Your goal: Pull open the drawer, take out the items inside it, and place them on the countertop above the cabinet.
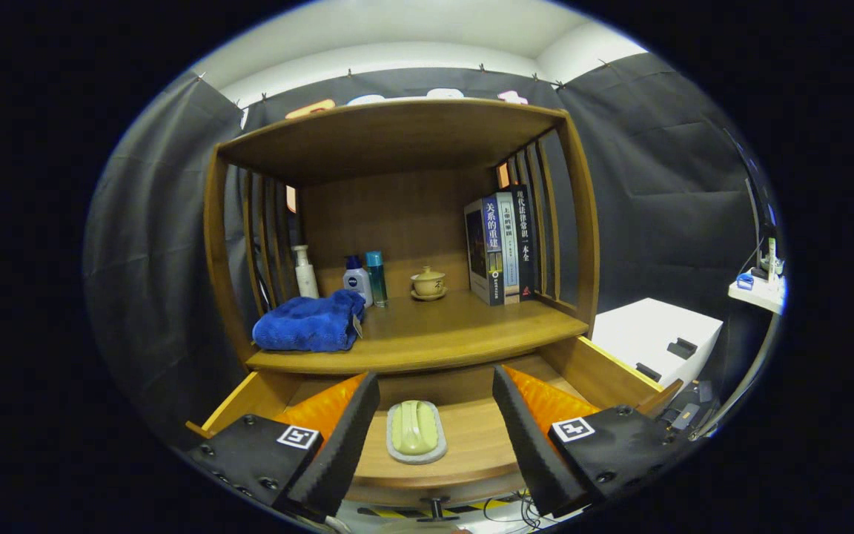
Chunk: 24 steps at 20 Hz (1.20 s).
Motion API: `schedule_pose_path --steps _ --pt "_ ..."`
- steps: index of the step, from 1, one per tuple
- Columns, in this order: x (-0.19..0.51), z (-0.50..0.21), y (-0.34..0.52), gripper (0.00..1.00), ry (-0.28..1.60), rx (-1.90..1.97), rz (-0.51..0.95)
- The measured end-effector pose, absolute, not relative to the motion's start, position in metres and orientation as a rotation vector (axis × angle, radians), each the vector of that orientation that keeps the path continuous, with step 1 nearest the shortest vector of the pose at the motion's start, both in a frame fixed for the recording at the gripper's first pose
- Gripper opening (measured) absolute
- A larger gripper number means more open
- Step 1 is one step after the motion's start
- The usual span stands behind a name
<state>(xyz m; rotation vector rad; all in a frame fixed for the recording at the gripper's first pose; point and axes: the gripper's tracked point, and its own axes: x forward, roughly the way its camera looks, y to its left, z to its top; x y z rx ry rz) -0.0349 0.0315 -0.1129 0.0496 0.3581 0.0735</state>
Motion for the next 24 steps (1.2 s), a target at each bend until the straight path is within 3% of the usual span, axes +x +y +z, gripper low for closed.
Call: schedule_pose_path --steps 15,24 --pt "0.042 -0.184 0.072 0.98 0.741 -0.022 0.146" --pt "0.038 -0.241 0.075 0.98 1.081 -0.018 0.140"
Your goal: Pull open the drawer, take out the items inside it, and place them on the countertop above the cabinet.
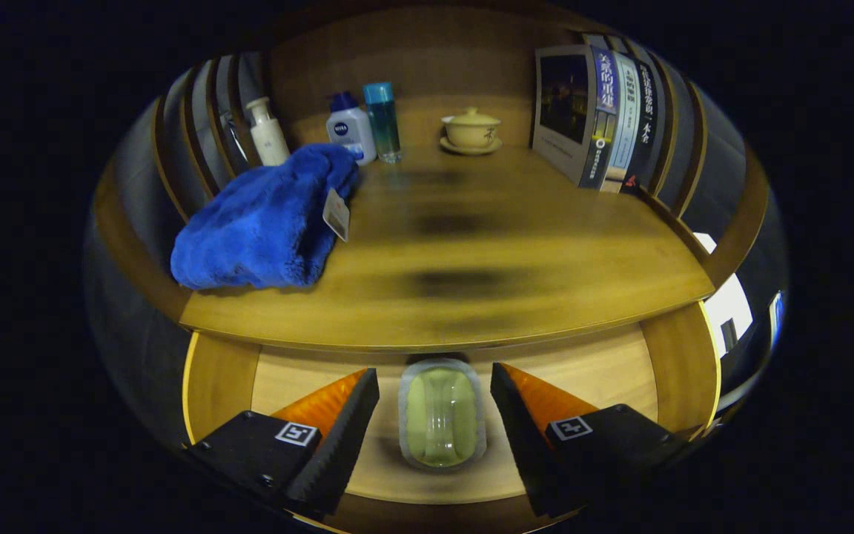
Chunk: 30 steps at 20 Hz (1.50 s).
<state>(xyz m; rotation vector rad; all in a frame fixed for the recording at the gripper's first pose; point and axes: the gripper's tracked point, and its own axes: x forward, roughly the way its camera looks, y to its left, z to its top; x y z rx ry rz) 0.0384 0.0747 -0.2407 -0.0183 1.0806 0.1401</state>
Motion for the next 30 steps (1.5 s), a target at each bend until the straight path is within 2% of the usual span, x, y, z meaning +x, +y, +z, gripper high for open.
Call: schedule_pose_path --steps 4,10,13,14,15,30 --pt "0.034 -0.256 0.073 0.87 1.167 -0.033 0.131" --pt "0.021 -0.273 0.069 0.61 1.250 -0.066 0.113" --pt "0.018 -0.273 0.068 0.29 1.260 -0.056 0.102" --pt "0.017 -0.271 0.067 0.29 1.261 -0.048 0.100" --pt "0.016 -0.268 0.068 0.24 1.254 -0.040 0.105" --pt "0.016 -0.140 0.060 0.24 1.098 -0.023 0.168"
